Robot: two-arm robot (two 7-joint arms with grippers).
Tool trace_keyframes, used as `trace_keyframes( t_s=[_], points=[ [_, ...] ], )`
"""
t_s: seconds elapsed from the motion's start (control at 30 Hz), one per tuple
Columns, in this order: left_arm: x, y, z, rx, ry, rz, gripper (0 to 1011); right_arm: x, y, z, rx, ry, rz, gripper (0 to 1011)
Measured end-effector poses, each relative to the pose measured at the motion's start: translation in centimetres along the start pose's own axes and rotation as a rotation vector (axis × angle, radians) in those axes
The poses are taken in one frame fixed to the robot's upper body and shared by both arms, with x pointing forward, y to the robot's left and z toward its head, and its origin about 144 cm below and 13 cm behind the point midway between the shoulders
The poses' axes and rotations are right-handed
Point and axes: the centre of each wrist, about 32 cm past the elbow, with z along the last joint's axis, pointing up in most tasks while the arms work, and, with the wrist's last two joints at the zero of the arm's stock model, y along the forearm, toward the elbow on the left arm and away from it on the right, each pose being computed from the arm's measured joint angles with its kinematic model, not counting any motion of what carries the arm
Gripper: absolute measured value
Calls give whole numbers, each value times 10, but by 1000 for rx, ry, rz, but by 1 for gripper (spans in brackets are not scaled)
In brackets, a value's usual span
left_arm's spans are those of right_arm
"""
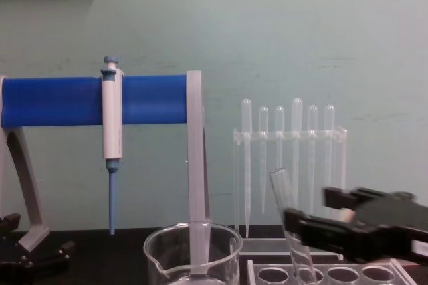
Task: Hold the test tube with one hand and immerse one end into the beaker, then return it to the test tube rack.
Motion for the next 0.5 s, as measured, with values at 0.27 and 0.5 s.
trace_keyframes(
  t_s=[0.27,0.5],
  points=[
    [0,0,0,0,0,0,1000,4,-50,-6,-40,10,-108,985],
    [0,0,0,0,0,0,1000,20,-68,-20,-78,-18,-309,1002]
  ],
)
